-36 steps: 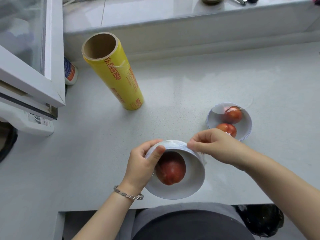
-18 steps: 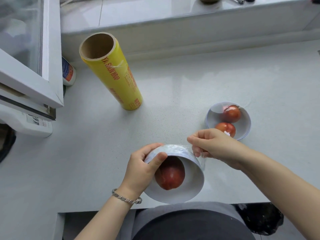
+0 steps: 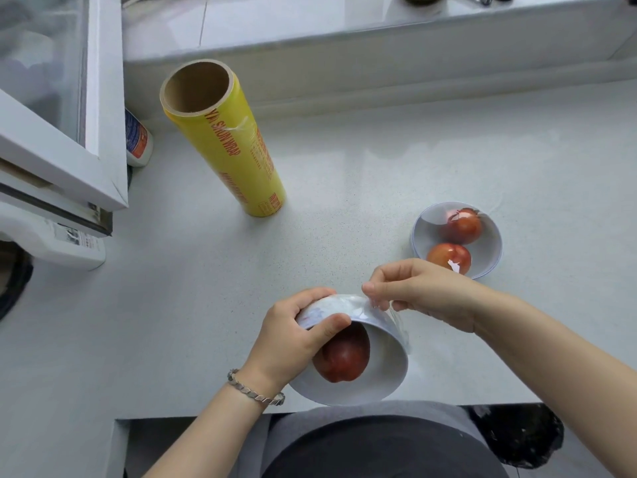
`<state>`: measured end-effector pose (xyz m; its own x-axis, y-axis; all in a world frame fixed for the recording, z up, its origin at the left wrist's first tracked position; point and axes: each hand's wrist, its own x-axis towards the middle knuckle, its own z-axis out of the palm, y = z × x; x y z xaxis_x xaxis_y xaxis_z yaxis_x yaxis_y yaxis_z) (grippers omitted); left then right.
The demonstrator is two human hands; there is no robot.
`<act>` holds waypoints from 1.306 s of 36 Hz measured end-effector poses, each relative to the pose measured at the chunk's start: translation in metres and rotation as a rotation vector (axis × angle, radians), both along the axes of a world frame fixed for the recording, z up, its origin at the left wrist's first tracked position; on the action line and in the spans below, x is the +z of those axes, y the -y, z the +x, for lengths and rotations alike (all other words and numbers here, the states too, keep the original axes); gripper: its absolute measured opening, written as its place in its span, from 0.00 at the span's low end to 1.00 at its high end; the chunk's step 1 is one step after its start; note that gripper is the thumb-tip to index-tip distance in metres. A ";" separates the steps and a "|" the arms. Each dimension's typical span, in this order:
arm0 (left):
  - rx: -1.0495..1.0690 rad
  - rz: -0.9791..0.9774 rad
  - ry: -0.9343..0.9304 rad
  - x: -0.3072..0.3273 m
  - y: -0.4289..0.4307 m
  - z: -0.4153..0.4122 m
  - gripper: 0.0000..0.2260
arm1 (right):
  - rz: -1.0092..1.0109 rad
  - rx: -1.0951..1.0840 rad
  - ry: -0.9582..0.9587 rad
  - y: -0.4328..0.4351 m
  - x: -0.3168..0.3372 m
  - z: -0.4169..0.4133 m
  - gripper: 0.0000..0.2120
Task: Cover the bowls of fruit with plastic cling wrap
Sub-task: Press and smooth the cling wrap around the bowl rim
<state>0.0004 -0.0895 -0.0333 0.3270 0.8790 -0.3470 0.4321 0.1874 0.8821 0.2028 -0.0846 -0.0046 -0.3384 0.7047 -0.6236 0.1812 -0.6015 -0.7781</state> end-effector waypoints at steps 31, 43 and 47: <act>0.009 0.043 -0.058 -0.003 -0.002 0.007 0.20 | 0.090 -0.499 0.024 0.010 -0.013 -0.029 0.11; 0.053 -0.014 0.042 -0.001 -0.003 0.009 0.22 | 0.095 -0.301 0.357 0.001 -0.030 -0.015 0.07; 0.098 -0.050 0.085 0.000 -0.010 0.004 0.29 | 0.347 -0.426 0.236 0.003 -0.015 -0.005 0.04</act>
<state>0.0049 -0.0799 -0.0331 0.2703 0.8907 -0.3656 0.3333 0.2696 0.9034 0.1979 -0.0872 -0.0192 0.1385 0.9240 -0.3565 0.1711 -0.3769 -0.9103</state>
